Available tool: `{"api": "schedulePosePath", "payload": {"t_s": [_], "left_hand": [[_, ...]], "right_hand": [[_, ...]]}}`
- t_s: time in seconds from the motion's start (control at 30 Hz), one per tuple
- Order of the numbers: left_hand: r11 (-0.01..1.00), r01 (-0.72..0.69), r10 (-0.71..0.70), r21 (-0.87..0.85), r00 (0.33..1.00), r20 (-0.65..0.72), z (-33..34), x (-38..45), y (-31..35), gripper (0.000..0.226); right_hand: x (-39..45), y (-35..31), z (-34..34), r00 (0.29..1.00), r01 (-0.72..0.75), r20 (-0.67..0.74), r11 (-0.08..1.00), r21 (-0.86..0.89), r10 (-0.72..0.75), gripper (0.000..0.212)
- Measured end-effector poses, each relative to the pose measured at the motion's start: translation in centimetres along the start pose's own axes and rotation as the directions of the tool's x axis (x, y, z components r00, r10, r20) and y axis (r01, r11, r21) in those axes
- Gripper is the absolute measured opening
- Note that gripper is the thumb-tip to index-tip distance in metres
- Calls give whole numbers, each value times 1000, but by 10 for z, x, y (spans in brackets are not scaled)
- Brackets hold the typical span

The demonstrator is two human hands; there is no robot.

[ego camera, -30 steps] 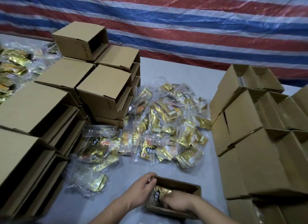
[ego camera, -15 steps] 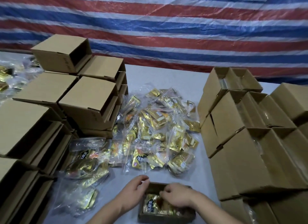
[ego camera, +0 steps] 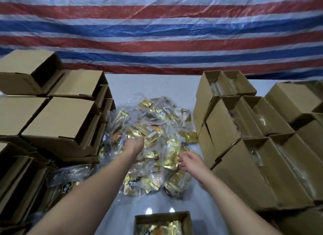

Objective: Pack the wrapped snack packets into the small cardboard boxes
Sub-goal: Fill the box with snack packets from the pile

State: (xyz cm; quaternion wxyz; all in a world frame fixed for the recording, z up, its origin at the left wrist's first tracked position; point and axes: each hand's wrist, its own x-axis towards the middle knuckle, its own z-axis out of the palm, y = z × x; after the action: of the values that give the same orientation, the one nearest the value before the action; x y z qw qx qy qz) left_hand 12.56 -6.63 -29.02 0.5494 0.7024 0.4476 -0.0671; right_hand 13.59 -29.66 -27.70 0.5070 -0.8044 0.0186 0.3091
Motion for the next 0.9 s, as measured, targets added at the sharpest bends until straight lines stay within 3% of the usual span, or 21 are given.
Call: {"api": "schedulePosePath", "payload": {"t_s": [0.1, 0.27, 0.37, 0.4, 0.47, 0.53, 0.6, 0.77, 0.83, 0.9], "left_hand": [[987, 131, -127, -93, 991, 50, 9, 25, 11, 74], [966, 247, -238, -74, 964, 117, 31, 54, 12, 74], [956, 281, -281, 85, 960, -7, 47, 66, 16, 87], [963, 240, -234, 122, 970, -58, 50, 65, 19, 84], [982, 163, -161, 97, 986, -29, 55, 65, 21, 67], [982, 150, -155, -114, 988, -30, 53, 63, 23, 49], [972, 118, -118, -204, 993, 12, 42, 54, 26, 38], [984, -125, 131, -126, 991, 41, 13, 0, 26, 62], [952, -304, 304, -26, 953, -2, 1, -28, 25, 37], [891, -454, 453, 29, 891, 16, -6, -56, 34, 18]], "right_hand": [[12, -9, 3, 1000, 2, 12, 1000, 3, -2, 21], [26, -23, 4, 999, -8, 40, 999, 43, 6, 19], [32, -27, 1, 999, -14, 42, 999, 40, 13, 18], [34, -28, 0, 999, -17, 43, 999, 34, 15, 18], [37, -29, -5, 999, -25, 43, 999, 25, 23, 18], [39, -31, -10, 999, -38, 34, 999, 18, 38, 18], [39, -35, -13, 999, -44, 33, 999, 8, 44, 19], [35, -56, -7, 999, 46, -7, 999, 11, -46, 16], [31, -75, -1, 993, 113, -26, 991, 68, -111, 39], [28, -94, 3, 986, 167, -13, 980, 106, -167, 86]]}}
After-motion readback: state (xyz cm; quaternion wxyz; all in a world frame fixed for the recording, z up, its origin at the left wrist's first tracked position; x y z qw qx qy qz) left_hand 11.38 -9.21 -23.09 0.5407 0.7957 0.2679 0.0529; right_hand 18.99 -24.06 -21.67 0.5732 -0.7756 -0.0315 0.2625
